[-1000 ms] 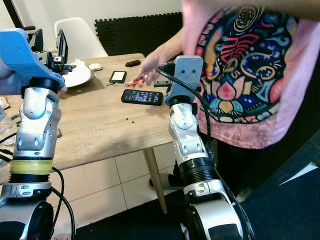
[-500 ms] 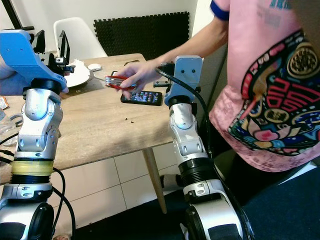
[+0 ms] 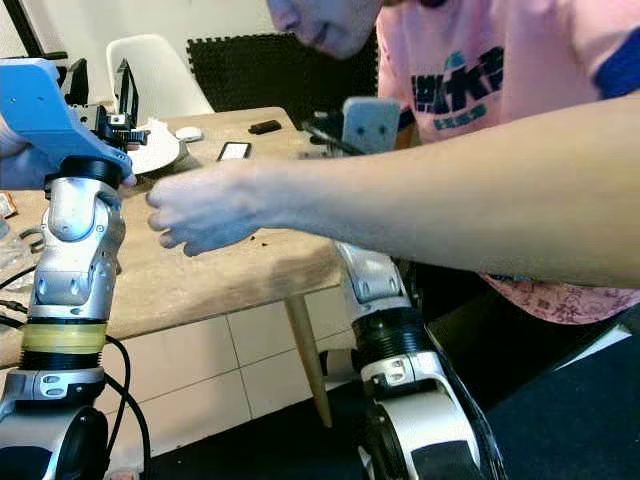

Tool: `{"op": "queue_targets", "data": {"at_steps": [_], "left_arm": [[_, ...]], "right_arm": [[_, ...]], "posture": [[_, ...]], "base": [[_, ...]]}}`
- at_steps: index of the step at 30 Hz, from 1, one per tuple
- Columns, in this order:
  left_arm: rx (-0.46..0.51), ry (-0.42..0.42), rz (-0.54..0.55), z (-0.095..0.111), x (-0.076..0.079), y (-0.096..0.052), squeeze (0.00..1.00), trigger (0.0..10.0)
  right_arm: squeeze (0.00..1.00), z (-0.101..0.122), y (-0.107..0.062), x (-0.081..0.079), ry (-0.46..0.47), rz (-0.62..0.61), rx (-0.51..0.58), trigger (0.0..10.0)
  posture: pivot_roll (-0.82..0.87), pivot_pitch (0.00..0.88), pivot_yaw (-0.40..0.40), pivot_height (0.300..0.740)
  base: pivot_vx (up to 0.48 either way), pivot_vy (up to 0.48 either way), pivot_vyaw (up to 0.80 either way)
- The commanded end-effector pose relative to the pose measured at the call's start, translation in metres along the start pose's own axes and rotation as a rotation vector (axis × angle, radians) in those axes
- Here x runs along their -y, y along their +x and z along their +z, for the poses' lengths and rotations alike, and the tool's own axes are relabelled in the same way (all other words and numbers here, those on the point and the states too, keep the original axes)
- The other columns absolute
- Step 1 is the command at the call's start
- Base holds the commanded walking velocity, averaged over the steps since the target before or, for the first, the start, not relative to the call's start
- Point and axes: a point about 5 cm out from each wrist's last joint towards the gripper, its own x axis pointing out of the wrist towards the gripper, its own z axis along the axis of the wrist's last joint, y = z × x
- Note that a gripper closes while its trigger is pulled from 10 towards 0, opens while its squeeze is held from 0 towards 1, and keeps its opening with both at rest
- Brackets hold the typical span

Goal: Restocking fridge

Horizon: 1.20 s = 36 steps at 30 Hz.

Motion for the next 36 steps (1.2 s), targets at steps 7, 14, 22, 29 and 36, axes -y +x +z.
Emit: {"op": "queue_targets", "data": {"at_steps": [7, 14, 22, 29, 36], "left_arm": [[-0.048, 0.0, -0.007, -0.009, 0.004, -0.004, 0.0, 10.0], [-0.051, 0.002, -0.008, -0.009, 0.004, -0.004, 0.0, 10.0], [-0.055, 0.004, -0.005, -0.01, 0.003, -0.006, 0.0, 10.0], [-0.053, 0.003, -0.008, -0.01, 0.004, -0.004, 0.0, 10.0], [-0.049, 0.002, -0.012, -0.009, 0.005, -0.003, 0.0, 10.0]], "right_arm": [[0.0, 0.013, -0.004, -0.013, 0.029, 0.093, 0.064, 10.0], [0.0, 0.013, -0.005, -0.016, 0.011, 0.117, 0.066, 10.0], [0.0, 0.016, -0.007, -0.021, -0.009, 0.153, 0.081, 10.0], [0.0, 0.015, -0.008, -0.022, -0.001, 0.155, 0.077, 10.0], [0.0, 0.014, -0.008, -0.019, -0.002, 0.143, 0.07, 10.0]], "posture": [[0.02, 0.0, -0.026, 0.74], [0.02, 0.0, -0.027, 0.74], [0.02, 0.0, -0.03, 0.74], [0.02, 0.0, -0.025, 0.74], [0.02, 0.0, -0.022, 0.74]], "base": [[0.0, 0.0, 0.0], [0.0, 0.0, 0.0], [0.0, 0.0, 0.0], [0.0, 0.0, 0.0], [0.0, 0.0, 0.0]]}}
